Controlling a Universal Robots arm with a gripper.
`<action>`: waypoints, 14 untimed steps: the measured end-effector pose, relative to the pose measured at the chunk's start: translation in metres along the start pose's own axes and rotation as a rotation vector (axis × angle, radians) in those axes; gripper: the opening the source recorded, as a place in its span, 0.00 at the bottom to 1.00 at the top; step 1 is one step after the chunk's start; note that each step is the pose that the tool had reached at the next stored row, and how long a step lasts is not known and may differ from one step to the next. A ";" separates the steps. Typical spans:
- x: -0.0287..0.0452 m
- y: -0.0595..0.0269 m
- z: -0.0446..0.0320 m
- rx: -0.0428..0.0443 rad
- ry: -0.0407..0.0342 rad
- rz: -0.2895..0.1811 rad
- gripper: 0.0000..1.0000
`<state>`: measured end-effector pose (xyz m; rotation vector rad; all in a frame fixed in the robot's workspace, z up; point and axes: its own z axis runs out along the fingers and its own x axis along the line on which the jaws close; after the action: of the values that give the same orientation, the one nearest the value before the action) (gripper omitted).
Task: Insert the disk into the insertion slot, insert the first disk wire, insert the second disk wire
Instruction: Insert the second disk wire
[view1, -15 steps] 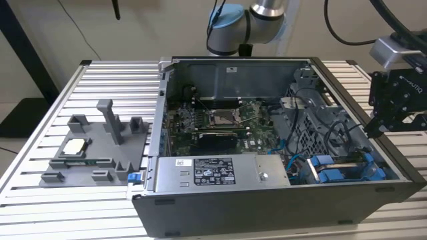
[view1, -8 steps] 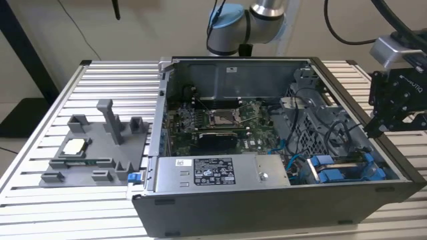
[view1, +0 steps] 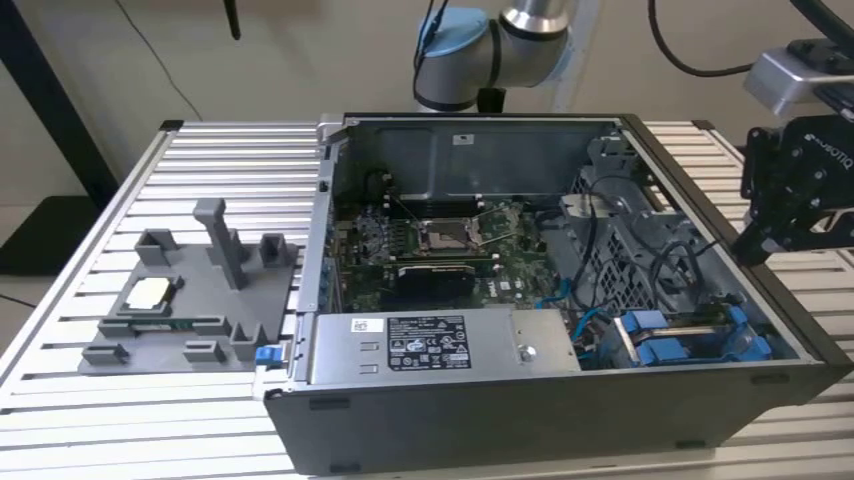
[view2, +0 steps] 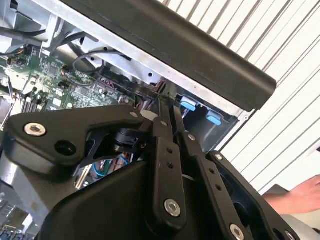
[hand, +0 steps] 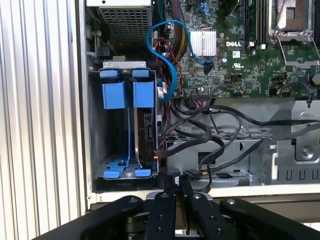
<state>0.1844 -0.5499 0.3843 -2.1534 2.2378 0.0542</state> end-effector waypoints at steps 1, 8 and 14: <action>0.0000 0.0012 -0.0012 0.0000 0.0000 0.000 0.16; 0.0004 0.0123 -0.0052 0.0002 0.0000 0.000 0.16; 0.0008 0.0216 -0.0053 0.0020 -0.0001 0.000 0.16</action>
<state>0.1628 -0.5501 0.3895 -2.1524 2.2367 0.0521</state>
